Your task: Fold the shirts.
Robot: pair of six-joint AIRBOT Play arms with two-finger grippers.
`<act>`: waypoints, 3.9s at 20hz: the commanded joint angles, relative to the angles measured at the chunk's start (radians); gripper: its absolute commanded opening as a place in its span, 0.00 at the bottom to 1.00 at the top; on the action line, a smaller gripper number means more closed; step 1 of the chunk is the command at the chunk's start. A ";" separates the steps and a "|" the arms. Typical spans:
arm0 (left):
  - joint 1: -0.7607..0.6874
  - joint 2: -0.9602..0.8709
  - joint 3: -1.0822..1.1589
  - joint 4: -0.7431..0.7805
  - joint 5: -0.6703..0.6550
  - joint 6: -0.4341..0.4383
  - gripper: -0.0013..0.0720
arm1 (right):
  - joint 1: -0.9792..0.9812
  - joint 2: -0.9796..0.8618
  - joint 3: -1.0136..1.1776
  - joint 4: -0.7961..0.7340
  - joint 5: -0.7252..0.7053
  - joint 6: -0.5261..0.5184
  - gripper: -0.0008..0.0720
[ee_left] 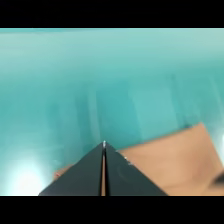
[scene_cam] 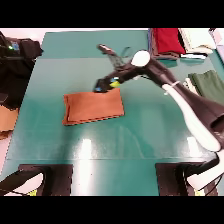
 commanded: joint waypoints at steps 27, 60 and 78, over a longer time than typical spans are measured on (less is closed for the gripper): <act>-0.274 -0.031 -0.080 -0.094 0.082 0.007 0.05 | -0.347 0.024 -0.117 0.008 -0.104 0.001 0.04; -0.364 -0.031 -0.080 -0.108 0.105 -0.080 0.05 | -1.247 0.307 0.153 -0.072 0.000 -0.145 0.04; -0.364 -0.031 -0.080 -0.103 0.098 -0.035 0.05 | -1.572 0.634 -0.410 -0.359 0.180 -0.053 0.84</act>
